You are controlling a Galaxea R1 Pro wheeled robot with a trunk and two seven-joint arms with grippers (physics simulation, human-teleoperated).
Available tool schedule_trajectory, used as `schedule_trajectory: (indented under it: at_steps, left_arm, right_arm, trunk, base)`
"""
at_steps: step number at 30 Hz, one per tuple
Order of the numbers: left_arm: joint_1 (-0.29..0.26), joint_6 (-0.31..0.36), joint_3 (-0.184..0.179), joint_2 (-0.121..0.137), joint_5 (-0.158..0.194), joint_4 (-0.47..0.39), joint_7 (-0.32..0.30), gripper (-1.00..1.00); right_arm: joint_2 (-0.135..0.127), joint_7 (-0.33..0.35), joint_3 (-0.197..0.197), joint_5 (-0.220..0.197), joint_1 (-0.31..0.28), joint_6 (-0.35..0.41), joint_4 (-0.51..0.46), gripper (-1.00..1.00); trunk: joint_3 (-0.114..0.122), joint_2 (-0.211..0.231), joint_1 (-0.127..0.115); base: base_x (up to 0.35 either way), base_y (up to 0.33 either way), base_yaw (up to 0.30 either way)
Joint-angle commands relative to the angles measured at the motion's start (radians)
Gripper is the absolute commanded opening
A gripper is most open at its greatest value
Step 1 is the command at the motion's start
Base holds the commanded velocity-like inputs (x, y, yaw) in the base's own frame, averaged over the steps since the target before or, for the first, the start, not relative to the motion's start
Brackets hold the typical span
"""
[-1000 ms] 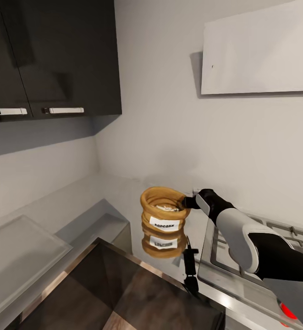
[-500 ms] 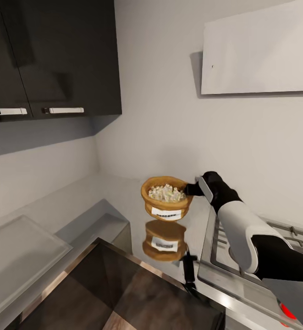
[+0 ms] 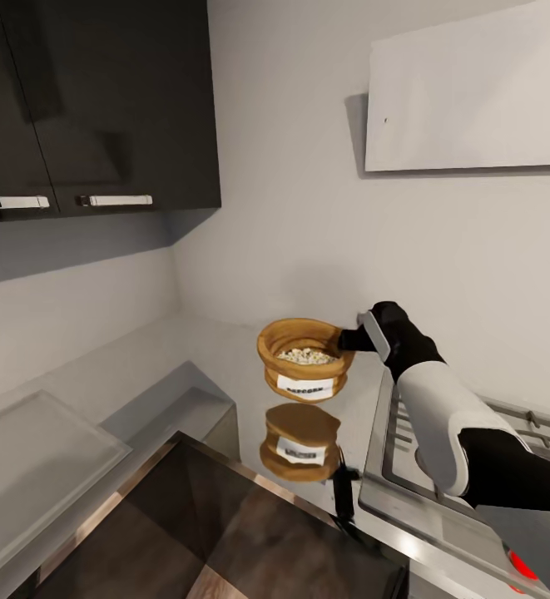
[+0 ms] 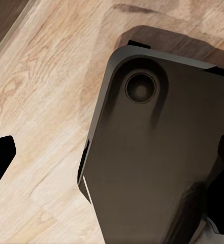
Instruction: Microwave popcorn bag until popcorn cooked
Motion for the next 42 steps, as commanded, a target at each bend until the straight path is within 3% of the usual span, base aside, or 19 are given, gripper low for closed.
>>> schedule_trajectory:
  at_steps: [1, 13, 21, 38, 42]
  left_arm:
    - [0.000, -0.001, 0.001, 0.000, 0.002, -0.002, 0.002, 1.00]
    - [0.000, -0.006, 0.002, -0.004, 0.004, -0.001, 0.009, 1.00]
    - [0.000, -0.008, 0.002, -0.006, 0.004, 0.000, 0.011, 1.00]
    - [0.000, -0.010, -0.001, -0.008, -0.002, 0.002, 0.012, 1.00]
    - [0.000, -0.010, -0.001, -0.015, -0.002, 0.003, 0.071, 1.00]
  right_arm:
    - [0.001, -0.007, -0.005, -0.005, -0.001, 0.011, -0.002, -1.00]
    - [0.001, -0.006, -0.004, -0.008, -0.001, 0.086, -0.031, -1.00]
    - [0.002, -0.006, -0.007, -0.010, -0.001, 0.086, -0.128, -1.00]
    - [-0.004, -0.004, -0.008, -0.009, -0.001, 0.086, -0.133, -1.00]
    - [-0.005, -0.005, -0.004, -0.009, -0.001, 0.086, -0.133, -1.00]
  trunk:
    - [-0.001, -0.001, 0.000]
    - [-0.001, -0.001, 0.000]
    - [-0.001, -0.001, 0.000]
    - [-0.001, -0.001, 0.000]
    - [-0.001, -0.001, 0.000]
  base:
    - [0.000, 0.000, 0.000]
    - [-0.234, 0.000, 0.000]
    - [-0.348, 0.000, 0.000]
    - [-0.349, 0.000, 0.000]
    - [-0.350, 0.000, 0.000]
